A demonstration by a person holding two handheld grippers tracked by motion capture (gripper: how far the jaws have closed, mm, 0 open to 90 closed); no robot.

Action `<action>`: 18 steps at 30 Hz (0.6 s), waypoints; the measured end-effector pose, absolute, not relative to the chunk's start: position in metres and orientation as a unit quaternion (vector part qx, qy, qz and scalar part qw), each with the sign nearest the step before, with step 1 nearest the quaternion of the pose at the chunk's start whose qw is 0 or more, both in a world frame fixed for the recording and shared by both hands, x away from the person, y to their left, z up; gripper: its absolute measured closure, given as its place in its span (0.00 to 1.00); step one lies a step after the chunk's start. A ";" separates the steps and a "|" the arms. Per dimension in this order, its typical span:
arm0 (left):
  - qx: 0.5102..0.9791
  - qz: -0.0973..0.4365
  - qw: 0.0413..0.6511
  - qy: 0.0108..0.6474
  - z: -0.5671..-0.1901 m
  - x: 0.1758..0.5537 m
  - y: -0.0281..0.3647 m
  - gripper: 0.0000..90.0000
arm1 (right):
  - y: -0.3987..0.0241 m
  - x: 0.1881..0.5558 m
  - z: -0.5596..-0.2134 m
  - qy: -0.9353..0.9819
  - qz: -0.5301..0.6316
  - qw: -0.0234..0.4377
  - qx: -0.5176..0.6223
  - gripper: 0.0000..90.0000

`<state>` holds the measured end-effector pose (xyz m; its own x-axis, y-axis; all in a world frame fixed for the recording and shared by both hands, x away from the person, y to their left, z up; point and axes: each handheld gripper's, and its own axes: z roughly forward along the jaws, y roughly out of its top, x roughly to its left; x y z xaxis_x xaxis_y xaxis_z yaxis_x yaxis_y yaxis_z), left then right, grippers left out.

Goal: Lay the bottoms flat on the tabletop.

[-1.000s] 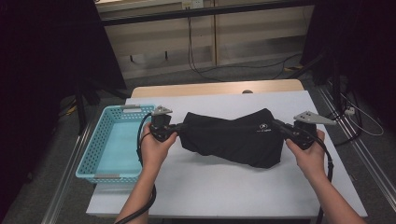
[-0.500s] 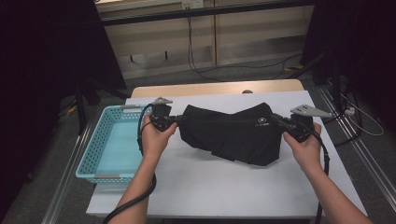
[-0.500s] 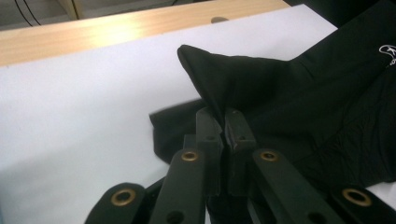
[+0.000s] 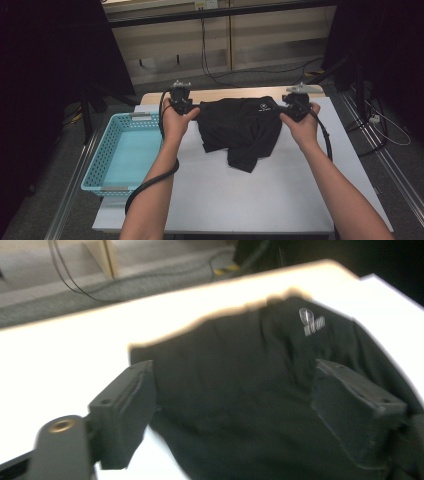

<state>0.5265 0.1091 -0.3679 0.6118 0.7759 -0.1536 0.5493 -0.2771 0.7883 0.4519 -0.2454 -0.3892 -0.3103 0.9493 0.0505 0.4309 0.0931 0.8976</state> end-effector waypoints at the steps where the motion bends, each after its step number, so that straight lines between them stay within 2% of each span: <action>1: 0.792 0.125 0.424 0.421 -0.379 0.516 0.110 0.16 | -0.245 0.446 -0.395 0.683 0.440 0.289 0.506 0.41; 7: 0.805 0.115 0.411 0.413 -0.400 0.483 0.115 0.15 | -0.239 0.403 -0.420 0.728 0.405 0.273 0.481 0.38; 9: 0.809 0.118 0.410 0.405 -0.401 0.470 0.117 0.15 | -0.233 0.379 -0.427 0.735 0.413 0.253 0.474 0.38; 18: 0.820 0.118 0.403 0.390 -0.411 0.434 0.119 0.13 | -0.217 0.344 -0.438 0.755 0.413 0.231 0.454 0.37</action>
<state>0.4338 0.1188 -0.4109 0.6680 0.7342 -0.1213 0.5445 -0.3711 0.7522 0.3436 -0.2169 -0.4376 -0.4811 0.8763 0.0259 0.4948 0.2471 0.8331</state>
